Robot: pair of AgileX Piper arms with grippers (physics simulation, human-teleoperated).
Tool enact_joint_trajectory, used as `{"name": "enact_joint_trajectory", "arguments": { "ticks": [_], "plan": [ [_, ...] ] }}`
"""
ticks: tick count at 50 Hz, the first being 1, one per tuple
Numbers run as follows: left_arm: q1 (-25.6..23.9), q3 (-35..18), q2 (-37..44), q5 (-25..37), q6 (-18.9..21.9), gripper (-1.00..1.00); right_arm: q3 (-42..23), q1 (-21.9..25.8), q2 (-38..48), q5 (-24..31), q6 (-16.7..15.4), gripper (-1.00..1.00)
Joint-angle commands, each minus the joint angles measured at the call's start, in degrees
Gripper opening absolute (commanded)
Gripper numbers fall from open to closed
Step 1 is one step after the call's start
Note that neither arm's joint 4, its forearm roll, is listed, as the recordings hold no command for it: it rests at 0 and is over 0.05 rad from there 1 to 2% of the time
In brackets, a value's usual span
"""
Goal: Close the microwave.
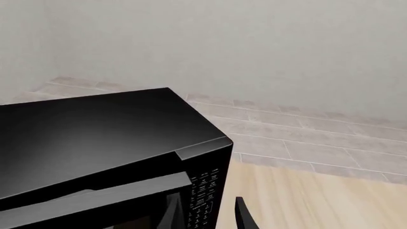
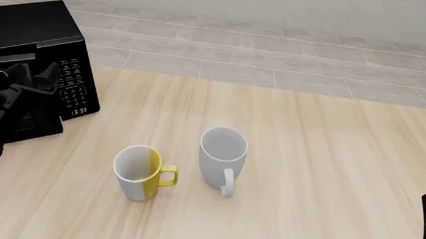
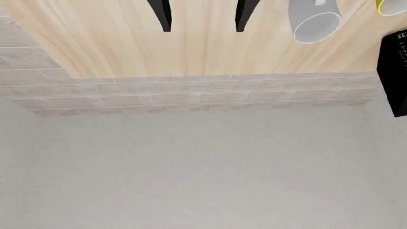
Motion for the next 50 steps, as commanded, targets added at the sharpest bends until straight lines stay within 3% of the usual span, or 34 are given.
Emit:
{"name": "enact_joint_trajectory", "arguments": {
  "ticks": [1,50],
  "plan": [
    [2.1,1.3,4.9,13.5,0.5,1.0,0.2,0.0,0.0,-0.3,0.2,1.0],
    [2.8,-1.5,7.6,14.7,-0.7,1.0,-0.2,-0.4,0.0,-0.1,0.1,1.0]
  ]
}}
